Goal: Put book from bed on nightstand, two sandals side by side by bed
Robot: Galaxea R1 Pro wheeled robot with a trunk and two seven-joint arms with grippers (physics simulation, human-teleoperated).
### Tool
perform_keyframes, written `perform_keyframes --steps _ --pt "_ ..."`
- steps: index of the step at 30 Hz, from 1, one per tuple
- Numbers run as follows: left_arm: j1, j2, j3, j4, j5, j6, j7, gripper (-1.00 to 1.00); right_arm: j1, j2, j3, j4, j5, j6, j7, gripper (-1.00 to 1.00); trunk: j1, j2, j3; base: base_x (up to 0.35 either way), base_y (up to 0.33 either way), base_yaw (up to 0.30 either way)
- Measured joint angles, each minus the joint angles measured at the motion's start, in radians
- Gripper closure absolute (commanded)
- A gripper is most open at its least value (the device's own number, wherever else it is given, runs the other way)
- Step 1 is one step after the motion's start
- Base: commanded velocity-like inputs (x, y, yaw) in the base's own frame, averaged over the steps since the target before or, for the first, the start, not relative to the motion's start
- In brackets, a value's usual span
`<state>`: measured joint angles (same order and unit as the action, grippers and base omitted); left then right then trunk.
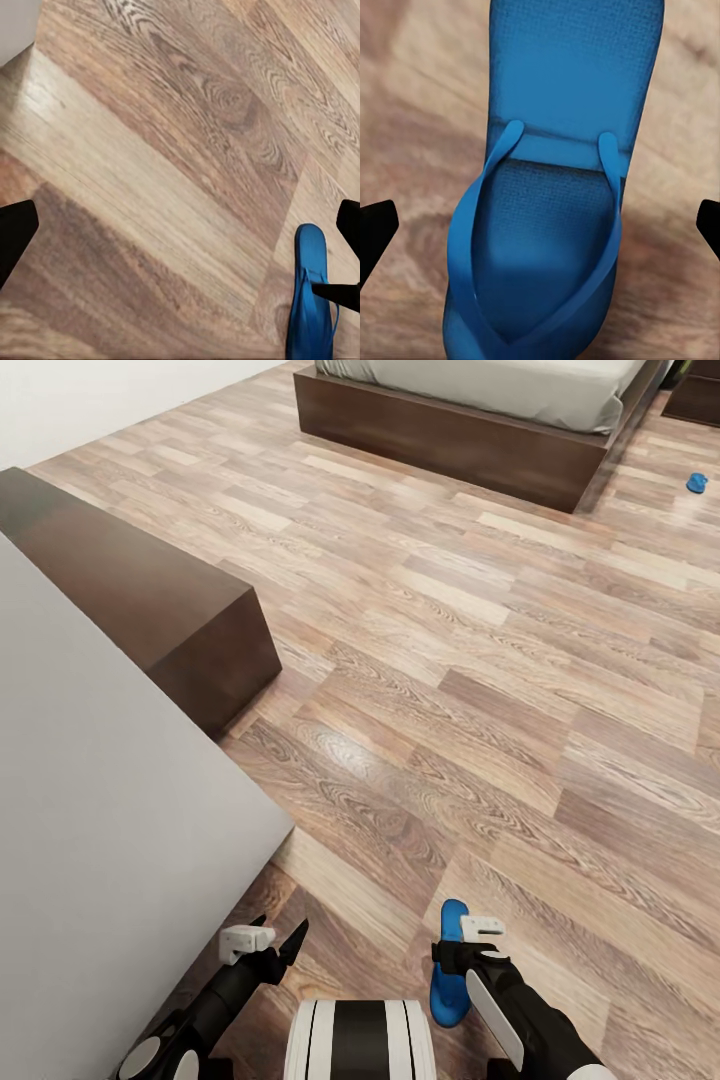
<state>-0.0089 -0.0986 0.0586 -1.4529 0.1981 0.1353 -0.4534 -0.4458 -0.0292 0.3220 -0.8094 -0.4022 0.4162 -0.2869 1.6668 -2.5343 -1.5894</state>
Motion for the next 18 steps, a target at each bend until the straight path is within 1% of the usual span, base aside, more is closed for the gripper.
perform_keyframes --steps 18 --pt "0.000 0.000 0.000 0.000 0.000 0.000 0.000 -1.00 0.000 0.000 -0.001 0.000 0.000 0.000 0.000 -1.00 0.000 0.000 0.000 0.000 0.000 0.000"
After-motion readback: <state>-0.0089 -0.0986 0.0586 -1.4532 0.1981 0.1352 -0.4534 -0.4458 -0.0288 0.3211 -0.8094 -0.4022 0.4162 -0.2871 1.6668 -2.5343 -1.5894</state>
